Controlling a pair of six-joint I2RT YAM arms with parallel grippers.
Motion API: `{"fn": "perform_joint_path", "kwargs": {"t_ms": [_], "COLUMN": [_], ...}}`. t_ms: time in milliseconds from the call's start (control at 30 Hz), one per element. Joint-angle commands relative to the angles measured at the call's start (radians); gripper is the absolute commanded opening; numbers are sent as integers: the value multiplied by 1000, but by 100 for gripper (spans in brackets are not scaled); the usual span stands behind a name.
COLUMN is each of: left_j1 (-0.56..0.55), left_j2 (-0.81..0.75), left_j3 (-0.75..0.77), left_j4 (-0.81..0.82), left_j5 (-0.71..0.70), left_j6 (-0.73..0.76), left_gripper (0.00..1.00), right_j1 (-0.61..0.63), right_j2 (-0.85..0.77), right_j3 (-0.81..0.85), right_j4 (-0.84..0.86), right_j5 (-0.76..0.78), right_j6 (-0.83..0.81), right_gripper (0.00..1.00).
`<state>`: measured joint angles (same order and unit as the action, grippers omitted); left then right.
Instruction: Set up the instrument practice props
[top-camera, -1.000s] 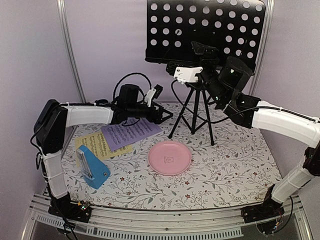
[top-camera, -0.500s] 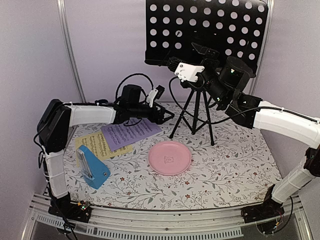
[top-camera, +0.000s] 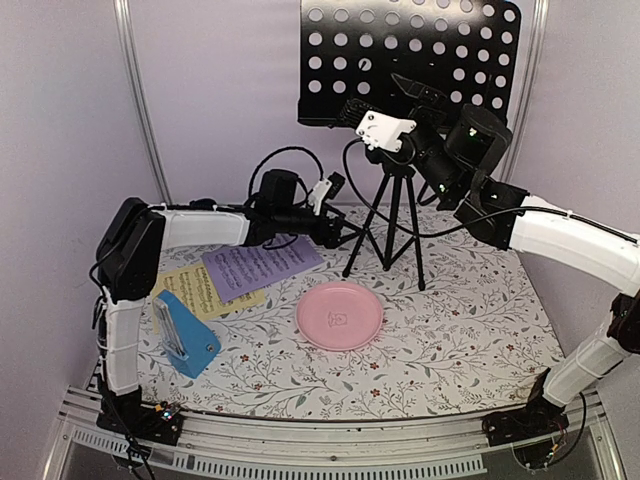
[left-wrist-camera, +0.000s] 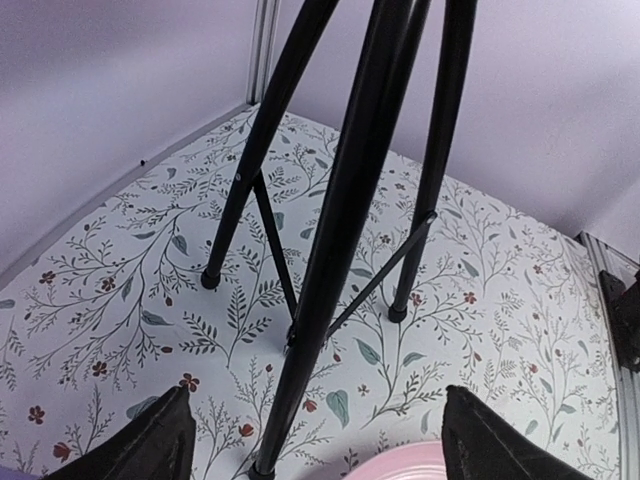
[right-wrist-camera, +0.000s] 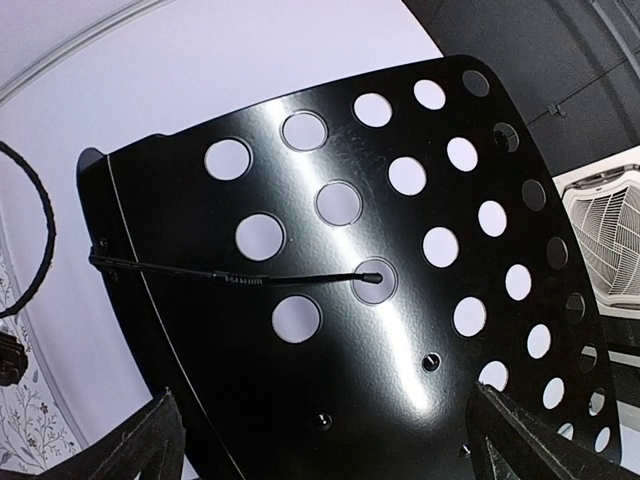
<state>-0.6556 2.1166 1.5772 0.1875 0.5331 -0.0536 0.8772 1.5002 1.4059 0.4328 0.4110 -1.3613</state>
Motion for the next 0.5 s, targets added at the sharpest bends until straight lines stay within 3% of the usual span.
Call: {"fn": "perform_joint_path", "kwargs": {"t_ms": [0,167,267,467], "left_j1": [-17,-20,-20,-22], "left_j2": [55,88,96,80], "left_j3": [46,47,44,19], "left_j4": [-19,-13,-10,9], "left_j5": [6,1,5,5], "left_j6": [49,59,61,60], "left_gripper": [85,82,82,82], "right_j1": [-1,66,98,144], "right_j2": [-4,-28,-47,-90], "right_j3": [32,30,49,0], "right_j4": [7,-36,-131,-156], "right_j5": [-3,5,-30,-32], "right_j6": [1,25,136,249], "right_gripper": [99,99,99,99]}}
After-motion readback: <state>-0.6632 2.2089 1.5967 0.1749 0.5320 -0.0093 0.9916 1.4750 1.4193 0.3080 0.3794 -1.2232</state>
